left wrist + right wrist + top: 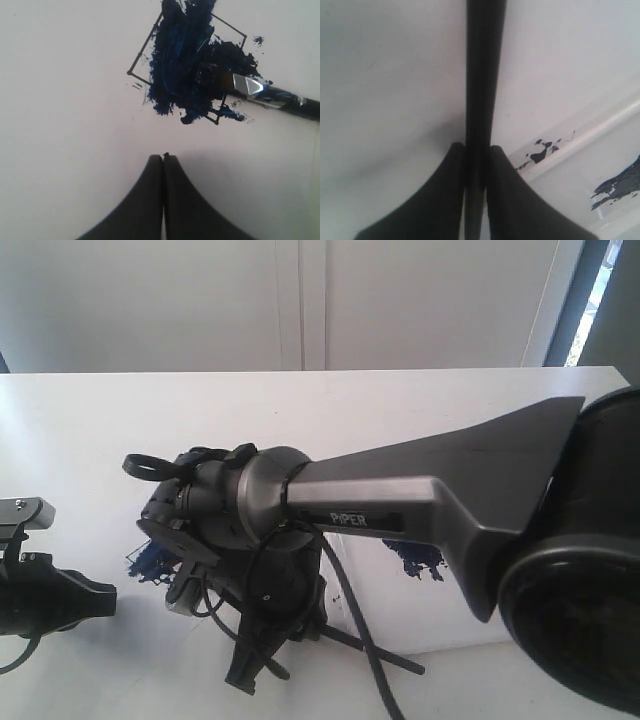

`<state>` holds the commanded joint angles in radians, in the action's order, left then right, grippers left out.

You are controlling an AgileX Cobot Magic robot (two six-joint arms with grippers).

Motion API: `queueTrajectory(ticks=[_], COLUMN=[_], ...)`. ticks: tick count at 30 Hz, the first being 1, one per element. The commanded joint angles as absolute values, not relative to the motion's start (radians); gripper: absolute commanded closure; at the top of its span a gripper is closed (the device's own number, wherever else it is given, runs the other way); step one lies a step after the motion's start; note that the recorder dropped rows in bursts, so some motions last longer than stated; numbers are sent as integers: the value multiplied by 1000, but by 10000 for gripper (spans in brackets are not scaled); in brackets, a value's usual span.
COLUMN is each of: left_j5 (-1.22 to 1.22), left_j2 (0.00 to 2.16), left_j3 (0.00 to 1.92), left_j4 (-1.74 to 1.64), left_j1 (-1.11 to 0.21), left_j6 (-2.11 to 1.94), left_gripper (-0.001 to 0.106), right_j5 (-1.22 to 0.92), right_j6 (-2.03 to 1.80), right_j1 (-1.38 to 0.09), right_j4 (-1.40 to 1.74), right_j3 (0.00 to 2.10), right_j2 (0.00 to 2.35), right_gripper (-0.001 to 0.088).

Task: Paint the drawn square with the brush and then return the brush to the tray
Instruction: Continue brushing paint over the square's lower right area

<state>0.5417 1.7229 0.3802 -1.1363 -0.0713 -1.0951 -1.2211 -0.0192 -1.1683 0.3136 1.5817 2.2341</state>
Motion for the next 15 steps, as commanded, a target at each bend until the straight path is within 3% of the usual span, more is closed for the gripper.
queueTrajectory(ticks=[15], left_j5=[552], left_j2=[1723], left_j3=[380], left_j4=[-1153], left_j1=[-71], left_j6=[-1097], left_gripper=[1048], right_j5=[-1221], right_j6=[-41], right_j1=[-1106], right_j4=[414], right_j3=[1582], right_j2=[2236], right_gripper=[868])
